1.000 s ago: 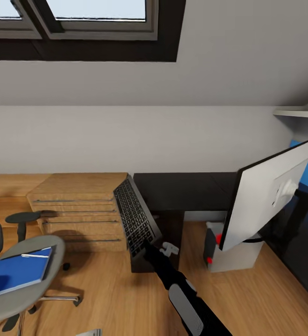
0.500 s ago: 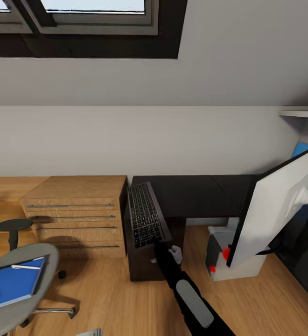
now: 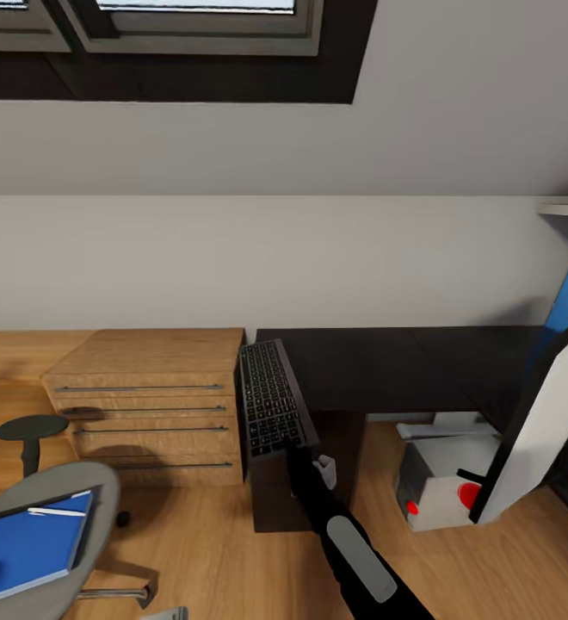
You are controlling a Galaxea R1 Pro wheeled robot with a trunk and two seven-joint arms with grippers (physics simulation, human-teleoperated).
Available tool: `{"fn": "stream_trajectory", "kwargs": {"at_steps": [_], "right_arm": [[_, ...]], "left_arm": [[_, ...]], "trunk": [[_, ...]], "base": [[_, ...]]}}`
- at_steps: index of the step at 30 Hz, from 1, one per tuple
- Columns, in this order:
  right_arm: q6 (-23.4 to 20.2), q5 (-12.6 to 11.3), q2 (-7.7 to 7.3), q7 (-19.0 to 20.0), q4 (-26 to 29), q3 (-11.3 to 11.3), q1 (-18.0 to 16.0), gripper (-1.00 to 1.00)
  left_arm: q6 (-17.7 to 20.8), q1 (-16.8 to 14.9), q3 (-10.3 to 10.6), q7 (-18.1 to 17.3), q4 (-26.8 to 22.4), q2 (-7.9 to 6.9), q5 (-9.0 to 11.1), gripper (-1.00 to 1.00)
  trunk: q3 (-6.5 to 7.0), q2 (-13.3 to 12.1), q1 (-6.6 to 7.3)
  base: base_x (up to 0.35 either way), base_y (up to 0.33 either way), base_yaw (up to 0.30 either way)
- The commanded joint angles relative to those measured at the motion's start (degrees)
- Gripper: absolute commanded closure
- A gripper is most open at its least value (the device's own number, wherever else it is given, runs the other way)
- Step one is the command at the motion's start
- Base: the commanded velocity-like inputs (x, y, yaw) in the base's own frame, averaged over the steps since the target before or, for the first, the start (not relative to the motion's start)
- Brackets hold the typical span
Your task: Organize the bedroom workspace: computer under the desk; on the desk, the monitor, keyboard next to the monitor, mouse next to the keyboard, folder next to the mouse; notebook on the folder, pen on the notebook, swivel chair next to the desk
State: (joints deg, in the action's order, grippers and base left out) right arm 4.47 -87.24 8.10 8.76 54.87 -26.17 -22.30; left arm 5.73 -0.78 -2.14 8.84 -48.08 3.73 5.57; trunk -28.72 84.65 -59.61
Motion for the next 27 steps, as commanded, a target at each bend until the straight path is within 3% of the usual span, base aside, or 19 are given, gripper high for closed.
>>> {"fn": "stream_trajectory", "kwargs": {"at_steps": [1,10,17,22,27], "right_arm": [[0.39,-0.56,-0.03,0.29,-0.03,-0.18,-0.06,1.00],[0.49,-0.39,-0.85,0.31,-0.03,-0.07,-0.05,1.00],[0.55,-0.43,-1.12,0.21,-0.03,0.42,-0.04,1.00],[0.41,-0.60,-1.09,0.12,0.19,4.06,-0.04,1.00],[0.29,-0.61,-1.07,0.13,3.79,5.58,-0.04,1.00]], "left_arm": [[0.25,-0.02,0.01,0.14,-0.08,0.02,0.58,-1.00],[0.33,-0.02,0.19,0.14,-0.08,0.16,0.58,-1.00],[0.29,-0.02,0.36,0.12,-0.20,0.26,0.58,-1.00],[0.31,-0.02,0.52,0.12,-0.25,0.30,0.58,-1.00],[0.32,-0.02,1.39,0.12,-0.25,0.31,0.58,-1.00]], "trunk": [[-0.06,0.03,0.00],[-0.06,0.03,0.00],[-0.25,0.03,0.00],[-0.50,0.03,0.00],[-0.57,0.03,0.00]], "base": [[0.007,0.324,0.000],[0.002,0.098,-0.007],[0.000,0.007,-0.146],[0.000,0.001,-0.164],[0.000,0.000,-0.043]]}}
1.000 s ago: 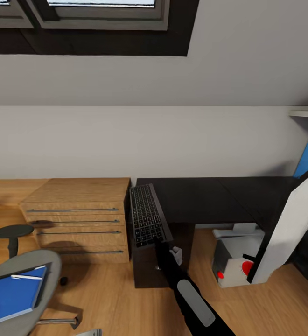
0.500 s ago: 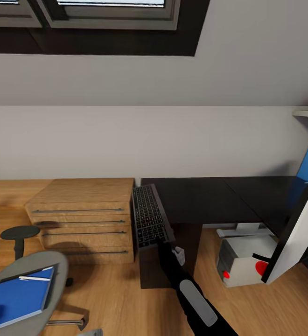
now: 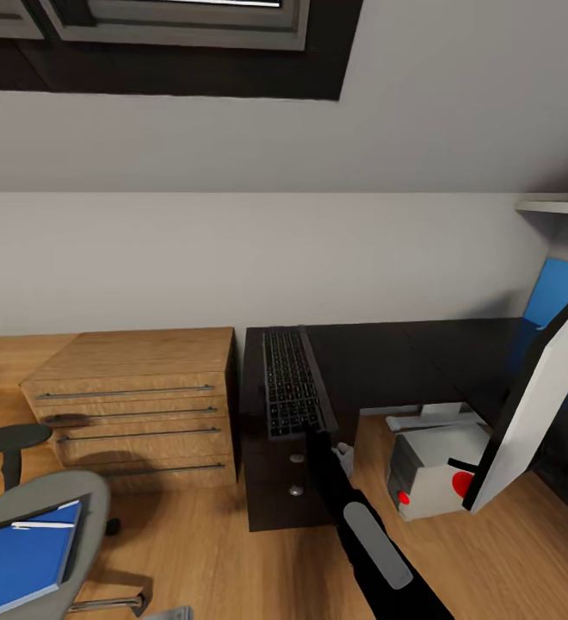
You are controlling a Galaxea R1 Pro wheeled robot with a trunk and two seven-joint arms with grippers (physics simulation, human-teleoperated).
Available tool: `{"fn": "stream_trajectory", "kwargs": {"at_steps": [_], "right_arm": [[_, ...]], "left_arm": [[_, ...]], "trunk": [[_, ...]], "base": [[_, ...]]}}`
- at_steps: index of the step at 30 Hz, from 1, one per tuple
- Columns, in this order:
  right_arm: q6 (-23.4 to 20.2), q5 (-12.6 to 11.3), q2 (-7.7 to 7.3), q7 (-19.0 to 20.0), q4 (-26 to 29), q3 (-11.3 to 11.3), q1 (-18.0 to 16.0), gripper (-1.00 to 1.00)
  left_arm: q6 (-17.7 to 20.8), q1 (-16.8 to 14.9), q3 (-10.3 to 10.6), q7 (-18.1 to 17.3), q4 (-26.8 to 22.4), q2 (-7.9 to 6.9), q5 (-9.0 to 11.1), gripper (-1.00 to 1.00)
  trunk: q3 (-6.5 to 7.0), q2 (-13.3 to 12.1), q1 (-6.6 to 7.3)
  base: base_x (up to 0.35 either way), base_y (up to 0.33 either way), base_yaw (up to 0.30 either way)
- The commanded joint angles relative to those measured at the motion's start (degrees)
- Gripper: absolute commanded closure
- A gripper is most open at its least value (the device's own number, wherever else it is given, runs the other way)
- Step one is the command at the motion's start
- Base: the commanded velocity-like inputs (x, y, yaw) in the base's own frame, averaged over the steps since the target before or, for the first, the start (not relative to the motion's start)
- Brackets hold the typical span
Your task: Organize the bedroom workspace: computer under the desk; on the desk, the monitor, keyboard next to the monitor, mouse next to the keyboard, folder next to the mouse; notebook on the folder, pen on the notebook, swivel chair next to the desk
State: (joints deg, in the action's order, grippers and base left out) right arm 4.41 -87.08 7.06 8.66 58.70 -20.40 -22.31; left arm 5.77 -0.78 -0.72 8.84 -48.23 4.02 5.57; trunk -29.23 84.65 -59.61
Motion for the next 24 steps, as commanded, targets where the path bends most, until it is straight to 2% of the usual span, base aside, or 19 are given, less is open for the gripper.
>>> {"fn": "stream_trajectory", "kwargs": {"at_steps": [1,3,4,6,7,8,9,11,13,16,18,19,21,24], "right_arm": [[0.34,-0.77,0.02,0.07,0.62,-0.11,-0.06,1.00],[0.41,-0.68,0.20,-0.46,1.13,-0.05,-0.12,1.00],[0.47,-0.61,0.39,-5.59,1.04,0.19,-2.06,1.00],[0.54,-0.62,0.49,-8.79,0.37,1.04,-4.90,1.00],[0.58,-0.66,0.49,-10.80,-5.59,6.13,-9.60,1.00],[1.26,-0.53,0.27,-11.32,-15.07,13.27,-12.22,1.00],[1.84,-0.50,0.27,-11.34,-16.41,14.05,-12.41,1.00],[3.09,-0.46,0.37,-11.22,-18.29,15.11,-12.68,1.00],[3.30,-0.50,0.35,-11.06,-18.60,15.36,-12.73,1.00],[3.30,-0.62,0.22,-10.03,-18.68,15.71,-12.75,1.00],[3.26,-0.69,0.22,-9.68,-18.70,16.02,-12.75,1.00],[3.25,-0.75,0.23,-9.57,-18.70,16.41,-12.75,1.00],[3.24,-0.79,0.20,-9.49,-18.72,16.96,-12.75,1.00],[3.14,-0.80,0.09,-9.46,-18.82,17.98,-12.75,1.00]], "left_arm": [[0.28,-0.01,0.02,0.13,-0.11,0.03,0.58,-1.00],[0.24,-0.01,0.06,0.13,-0.11,0.03,0.58,-1.00],[0.21,-0.01,0.09,0.13,-0.16,0.03,0.58,-1.00],[0.21,-0.01,0.13,0.13,-0.18,0.03,0.58,-1.00],[0.20,-0.01,0.17,0.16,-0.22,0.10,0.58,-1.00],[0.17,-0.01,0.19,0.21,-0.74,0.17,0.58,-1.00],[0.20,-0.01,0.14,0.19,-1.94,0.21,0.58,-1.00],[1.10,-0.01,0.09,0.14,-10.40,1.25,0.68,-1.00],[4.61,-0.01,0.64,0.17,-16.86,2.52,0.67,-1.00],[18.48,-0.01,4.38,0.21,-32.08,3.46,1.20,-1.00],[27.38,-0.01,5.72,0.21,-39.42,3.61,3.01,-1.00],[30.97,-0.01,6.04,0.21,-41.91,3.65,5.19,-1.00],[33.47,-0.01,6.08,0.31,-43.23,3.54,9.61,-1.00],[34.28,-0.01,6.04,0.41,-43.58,3.12,11.90,-1.00]], "trunk": [[-0.07,0.03,0.00],[-0.07,0.03,0.00],[-0.07,0.03,0.00],[-0.07,0.03,0.00],[-0.07,0.03,0.00],[-0.07,0.03,0.00],[-0.07,0.03,0.00],[-0.07,0.03,0.00],[-0.07,0.03,0.00],[-0.07,0.03,0.00],[-0.07,0.03,0.00],[-0.07,0.03,0.00],[-0.07,0.03,0.00],[-0.07,0.03,0.00]], "base": [[0.000,0.000,-0.008],[0.000,0.000,-0.004],[0.000,0.000,0.000],[0.000,0.000,0.000],[0.000,0.000,0.000],[0.000,0.000,0.000],[0.000,0.000,0.000],[0.000,0.000,0.000],[0.000,0.000,0.000],[0.000,0.000,0.000],[0.000,0.000,0.000],[0.000,0.000,0.000],[0.000,0.000,0.000],[0.000,0.000,0.000]]}}
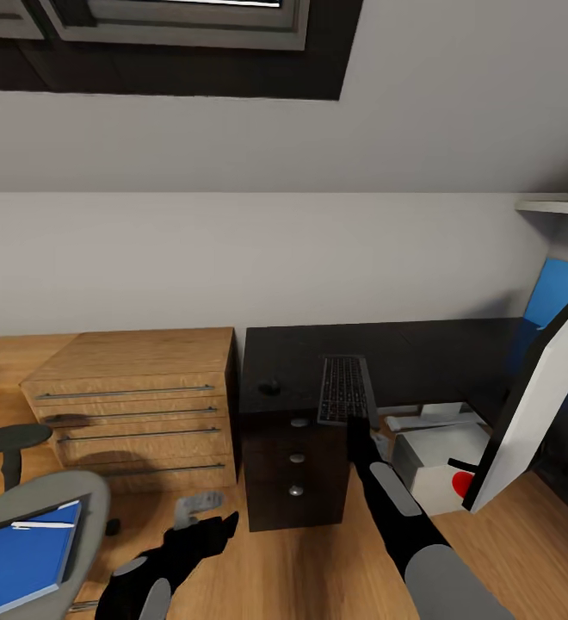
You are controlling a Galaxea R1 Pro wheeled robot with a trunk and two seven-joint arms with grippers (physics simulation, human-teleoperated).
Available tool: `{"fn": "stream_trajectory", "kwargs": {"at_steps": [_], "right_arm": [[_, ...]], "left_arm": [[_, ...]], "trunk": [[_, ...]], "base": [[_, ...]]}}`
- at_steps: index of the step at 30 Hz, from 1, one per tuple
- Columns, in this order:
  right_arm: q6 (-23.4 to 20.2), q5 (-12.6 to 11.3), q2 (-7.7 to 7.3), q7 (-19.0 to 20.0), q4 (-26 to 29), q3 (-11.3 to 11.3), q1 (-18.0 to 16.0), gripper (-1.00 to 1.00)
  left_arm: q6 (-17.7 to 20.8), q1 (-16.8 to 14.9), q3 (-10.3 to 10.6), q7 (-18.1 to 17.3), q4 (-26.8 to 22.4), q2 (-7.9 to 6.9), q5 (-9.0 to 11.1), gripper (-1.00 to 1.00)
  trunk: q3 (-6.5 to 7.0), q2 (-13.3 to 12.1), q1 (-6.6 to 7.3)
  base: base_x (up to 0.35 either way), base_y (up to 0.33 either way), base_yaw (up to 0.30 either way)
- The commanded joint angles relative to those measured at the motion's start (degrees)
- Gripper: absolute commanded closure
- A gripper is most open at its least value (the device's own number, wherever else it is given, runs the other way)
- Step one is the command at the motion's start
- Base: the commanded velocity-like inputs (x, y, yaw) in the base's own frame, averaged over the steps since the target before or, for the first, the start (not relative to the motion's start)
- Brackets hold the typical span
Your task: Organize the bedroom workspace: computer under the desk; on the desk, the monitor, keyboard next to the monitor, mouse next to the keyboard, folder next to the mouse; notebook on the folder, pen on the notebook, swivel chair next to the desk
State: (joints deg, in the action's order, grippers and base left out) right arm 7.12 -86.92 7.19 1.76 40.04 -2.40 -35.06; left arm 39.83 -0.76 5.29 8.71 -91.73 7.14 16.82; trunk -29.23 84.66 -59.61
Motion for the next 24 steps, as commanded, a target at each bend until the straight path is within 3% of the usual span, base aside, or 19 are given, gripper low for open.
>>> {"fn": "stream_trajectory", "kwargs": {"at_steps": [1,8,24], "right_arm": [[0.40,-1.00,-0.07,-2.56,-0.18,0.40,-0.01,1.00],[0.35,-1.13,-0.07,-2.55,-0.18,1.10,0.06,1.00],[-2.58,-1.15,0.02,-2.50,-0.30,1.09,0.08,1.00]], "left_arm": [[0.35,-0.04,-0.30,0.53,-0.14,-0.19,0.94,-1.00],[0.59,-0.04,-4.46,0.44,-0.60,-1.21,1.60,-1.00],[0.69,-0.04,-4.41,0.34,-0.55,-1.25,1.53,-1.00]], "trunk": [[-0.07,0.03,0.00],[-0.07,0.03,0.00],[-0.07,0.03,0.00]], "base": [[0.000,0.000,0.000],[0.059,0.011,0.000],[0.100,0.015,0.000]]}}
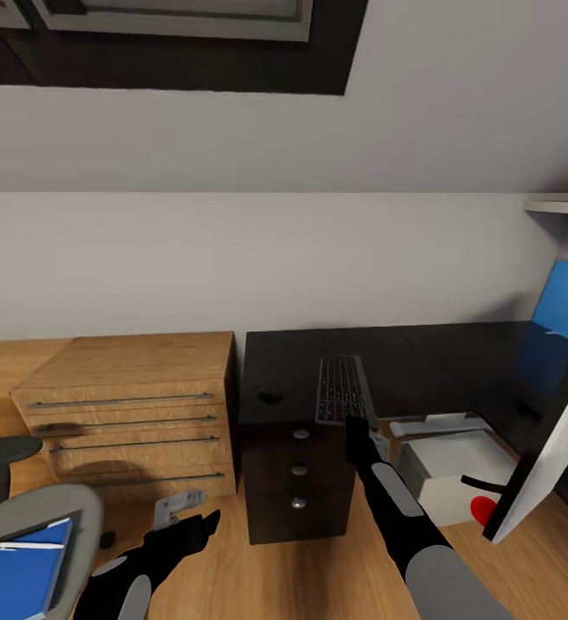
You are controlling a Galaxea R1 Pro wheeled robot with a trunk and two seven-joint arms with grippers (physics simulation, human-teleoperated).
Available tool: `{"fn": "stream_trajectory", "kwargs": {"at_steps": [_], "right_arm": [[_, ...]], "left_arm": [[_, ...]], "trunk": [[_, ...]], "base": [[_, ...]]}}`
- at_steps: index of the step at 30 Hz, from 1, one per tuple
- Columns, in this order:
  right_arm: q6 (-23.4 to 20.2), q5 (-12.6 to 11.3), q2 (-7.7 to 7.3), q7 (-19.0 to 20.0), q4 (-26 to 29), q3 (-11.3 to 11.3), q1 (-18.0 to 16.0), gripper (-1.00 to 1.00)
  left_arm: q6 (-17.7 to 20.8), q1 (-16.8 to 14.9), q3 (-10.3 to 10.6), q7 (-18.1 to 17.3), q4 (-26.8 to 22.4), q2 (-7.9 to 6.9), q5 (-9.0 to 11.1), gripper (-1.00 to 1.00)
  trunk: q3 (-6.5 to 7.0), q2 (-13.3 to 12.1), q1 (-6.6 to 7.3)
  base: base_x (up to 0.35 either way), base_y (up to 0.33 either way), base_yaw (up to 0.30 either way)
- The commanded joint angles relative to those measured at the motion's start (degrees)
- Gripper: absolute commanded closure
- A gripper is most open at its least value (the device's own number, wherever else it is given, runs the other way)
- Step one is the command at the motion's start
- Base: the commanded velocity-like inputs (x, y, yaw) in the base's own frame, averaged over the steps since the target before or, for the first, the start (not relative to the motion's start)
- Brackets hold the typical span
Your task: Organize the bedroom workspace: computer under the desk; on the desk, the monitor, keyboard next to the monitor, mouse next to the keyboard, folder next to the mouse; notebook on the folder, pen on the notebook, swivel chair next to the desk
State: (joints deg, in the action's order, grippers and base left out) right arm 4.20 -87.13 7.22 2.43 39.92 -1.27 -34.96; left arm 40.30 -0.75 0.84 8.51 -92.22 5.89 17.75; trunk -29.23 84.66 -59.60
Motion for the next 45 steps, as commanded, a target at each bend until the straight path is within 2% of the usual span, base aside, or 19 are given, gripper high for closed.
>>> {"fn": "stream_trajectory", "kwargs": {"at_steps": [1,13,16,21,25,32,35,42,45], "right_arm": [[0.31,-0.97,-0.01,-3.24,-0.22,-0.05,-0.02,1.00],[-0.04,-0.92,-0.01,-3.30,-0.63,-0.05,0.15,1.00],[-2.27,-0.93,-0.01,-3.31,-0.64,-0.05,0.16,1.00],[-9.71,-0.94,-0.13,-3.23,-0.63,0.08,0.16,1.00],[-11.78,-0.86,-0.18,-3.16,-0.63,0.19,0.19,1.00],[-12.11,-0.85,-0.25,-3.22,-0.63,0.21,0.25,1.00],[-12.11,-0.83,-0.22,-3.22,-0.63,0.21,0.25,1.00],[-12.11,-0.80,-0.50,-3.22,-0.63,2.02,0.32,1.00],[-12.11,-0.84,-0.83,-3.22,-0.63,2.10,0.33,1.00]], "left_arm": [[0.22,-0.04,0.04,0.54,-0.07,0.00,0.59,-1.00],[0.22,-0.04,0.04,0.53,-0.07,0.00,0.62,-1.00],[0.26,-0.04,0.04,0.53,-0.04,0.00,0.62,-1.00],[0.29,-0.04,0.04,0.50,-0.06,0.00,0.62,-1.00],[0.30,-0.04,-0.08,0.50,-0.06,0.00,0.62,-1.00],[0.22,-0.04,-0.37,0.45,-0.45,-0.01,0.72,-1.00],[0.22,-0.04,-0.33,0.45,-0.49,0.00,0.76,-1.00],[0.24,-0.04,-0.32,0.54,-0.51,0.00,0.75,-1.00],[0.25,-0.04,-0.32,0.54,-0.51,0.00,0.74,-1.00]], "trunk": [[-0.07,0.02,-0.01],[-0.07,0.02,-0.01],[-0.07,0.02,-0.01],[-0.07,0.02,-0.01],[-0.07,0.02,-0.01],[-0.07,0.02,-0.01],[-0.61,1.23,-0.67],[-1.86,4.03,-2.21],[-1.86,4.03,-2.21]], "base": [[0.233,0.001,0.000],[0.189,0.000,0.000],[0.058,0.000,0.000],[0.012,0.000,0.000],[0.001,0.000,0.000],[0.000,0.000,0.000],[0.000,0.000,0.000],[0.000,0.000,0.000],[0.000,0.000,0.000]]}}
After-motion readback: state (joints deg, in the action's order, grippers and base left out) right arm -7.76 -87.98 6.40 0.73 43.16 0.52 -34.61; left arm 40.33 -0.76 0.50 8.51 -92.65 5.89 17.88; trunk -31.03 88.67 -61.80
